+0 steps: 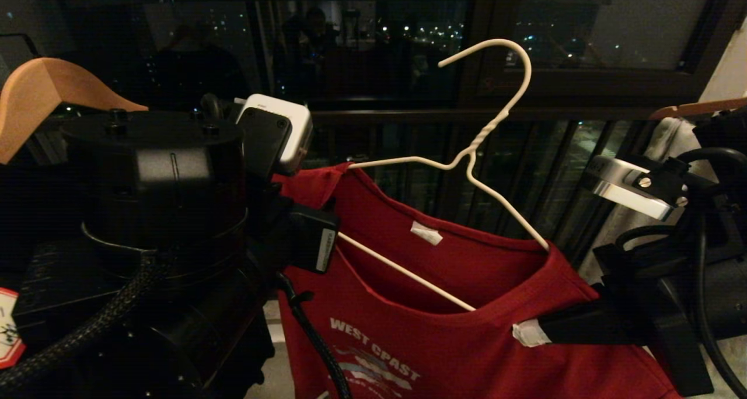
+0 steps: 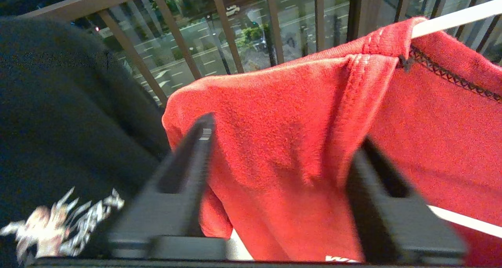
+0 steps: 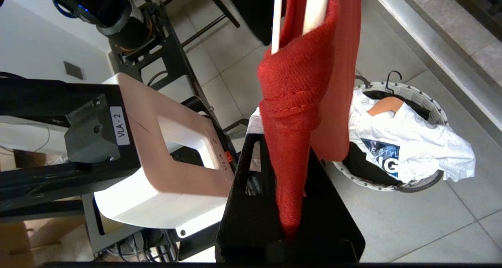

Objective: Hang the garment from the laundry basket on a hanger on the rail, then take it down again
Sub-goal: Take the clothes off the clothes rack

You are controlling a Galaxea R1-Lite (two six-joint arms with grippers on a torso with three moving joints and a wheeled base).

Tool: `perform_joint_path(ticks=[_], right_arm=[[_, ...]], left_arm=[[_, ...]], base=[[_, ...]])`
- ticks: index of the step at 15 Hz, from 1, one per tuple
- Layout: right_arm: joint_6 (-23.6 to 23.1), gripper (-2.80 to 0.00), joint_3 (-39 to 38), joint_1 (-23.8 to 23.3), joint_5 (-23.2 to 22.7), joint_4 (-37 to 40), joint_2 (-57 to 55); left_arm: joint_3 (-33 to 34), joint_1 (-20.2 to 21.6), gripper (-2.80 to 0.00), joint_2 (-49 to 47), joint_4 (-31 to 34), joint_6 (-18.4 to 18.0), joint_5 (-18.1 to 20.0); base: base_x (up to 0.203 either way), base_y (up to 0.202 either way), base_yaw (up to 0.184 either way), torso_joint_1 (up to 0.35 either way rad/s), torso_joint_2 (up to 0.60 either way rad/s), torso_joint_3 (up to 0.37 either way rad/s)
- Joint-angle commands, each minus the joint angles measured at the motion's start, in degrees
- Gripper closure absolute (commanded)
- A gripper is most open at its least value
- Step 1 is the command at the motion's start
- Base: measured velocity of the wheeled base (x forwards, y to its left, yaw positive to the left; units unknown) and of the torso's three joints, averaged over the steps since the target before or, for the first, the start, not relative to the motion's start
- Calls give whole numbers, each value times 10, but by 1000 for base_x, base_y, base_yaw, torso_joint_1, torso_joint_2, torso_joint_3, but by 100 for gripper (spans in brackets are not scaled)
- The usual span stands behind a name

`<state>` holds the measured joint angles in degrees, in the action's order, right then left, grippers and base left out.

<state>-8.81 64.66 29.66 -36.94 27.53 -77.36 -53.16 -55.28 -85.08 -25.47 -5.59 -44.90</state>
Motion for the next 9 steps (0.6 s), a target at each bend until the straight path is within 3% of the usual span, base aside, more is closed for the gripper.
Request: perform_joint_path(ticks=[1, 7, 9], right_arm=[[-1, 0, -1, 0, -2, 2, 0], [-2, 0, -1, 0, -2, 2, 1], [-2, 0, -2, 0, -2, 2, 1]], left_arm=[[0, 0, 0, 1, -2, 0, -3], [-7, 5, 0, 25, 0, -6, -9], [-10, 26, 0, 34, -1, -15, -10]], base=[[0, 0, 0, 0, 0, 0], [0, 0, 0, 0, 0, 0], [0, 0, 0, 0, 0, 0]])
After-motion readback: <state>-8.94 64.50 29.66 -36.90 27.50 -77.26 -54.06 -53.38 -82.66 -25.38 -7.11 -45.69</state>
